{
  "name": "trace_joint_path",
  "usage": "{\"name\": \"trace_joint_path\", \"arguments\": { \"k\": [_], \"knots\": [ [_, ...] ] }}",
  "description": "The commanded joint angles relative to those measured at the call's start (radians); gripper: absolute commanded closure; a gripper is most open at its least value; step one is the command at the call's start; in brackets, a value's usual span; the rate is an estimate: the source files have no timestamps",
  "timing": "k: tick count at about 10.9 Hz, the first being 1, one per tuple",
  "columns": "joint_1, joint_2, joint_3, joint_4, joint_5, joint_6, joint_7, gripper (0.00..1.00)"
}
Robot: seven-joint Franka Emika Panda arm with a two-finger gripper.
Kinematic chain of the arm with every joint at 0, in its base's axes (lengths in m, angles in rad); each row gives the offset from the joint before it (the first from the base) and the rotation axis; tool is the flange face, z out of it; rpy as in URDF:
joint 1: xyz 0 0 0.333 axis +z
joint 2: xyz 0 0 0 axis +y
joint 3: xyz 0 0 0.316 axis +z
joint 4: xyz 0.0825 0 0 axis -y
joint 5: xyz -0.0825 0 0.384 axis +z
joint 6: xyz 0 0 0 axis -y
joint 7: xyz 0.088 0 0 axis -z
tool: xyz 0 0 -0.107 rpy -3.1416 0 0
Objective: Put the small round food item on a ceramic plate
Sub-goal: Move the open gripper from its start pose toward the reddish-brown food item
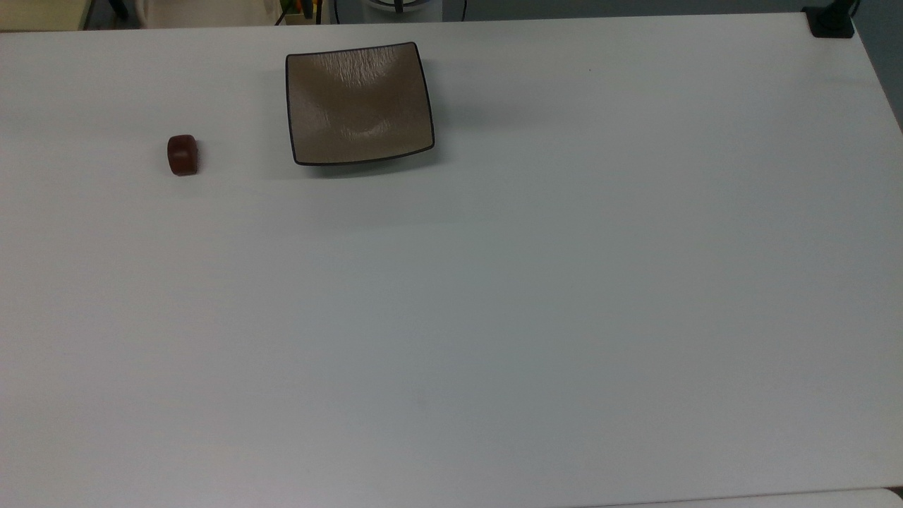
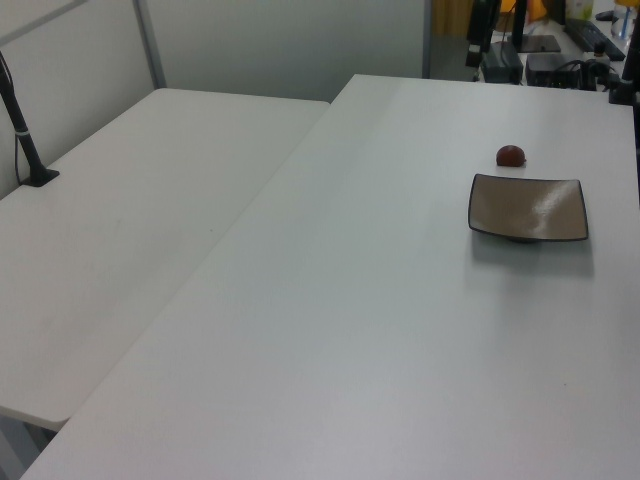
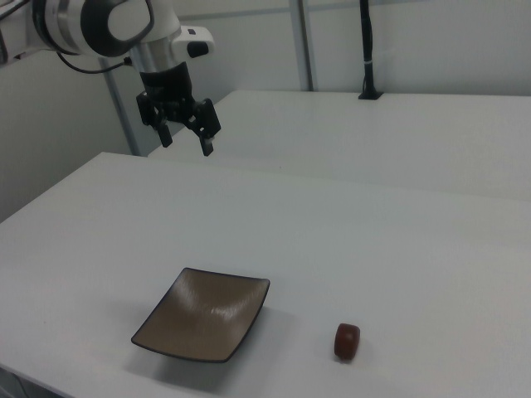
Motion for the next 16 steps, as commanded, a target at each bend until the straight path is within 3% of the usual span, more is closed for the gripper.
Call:
{"name": "trace_joint_path", "arguments": {
  "k": [1,8,12,16],
  "knots": [
    [0.031,-0.01,-0.016,-0.025,0.002,0.024,0.013,0.0],
    [0.029,-0.013,-0.024,-0.025,-0.001,-0.013,-0.016,0.0],
    [0.021,-0.011,-0.055,-0.034,0.002,-0.016,-0.504,0.0],
    [0.02,-0.008,-0.069,-0.036,0.005,-0.014,-0.533,0.0]
  ]
}}
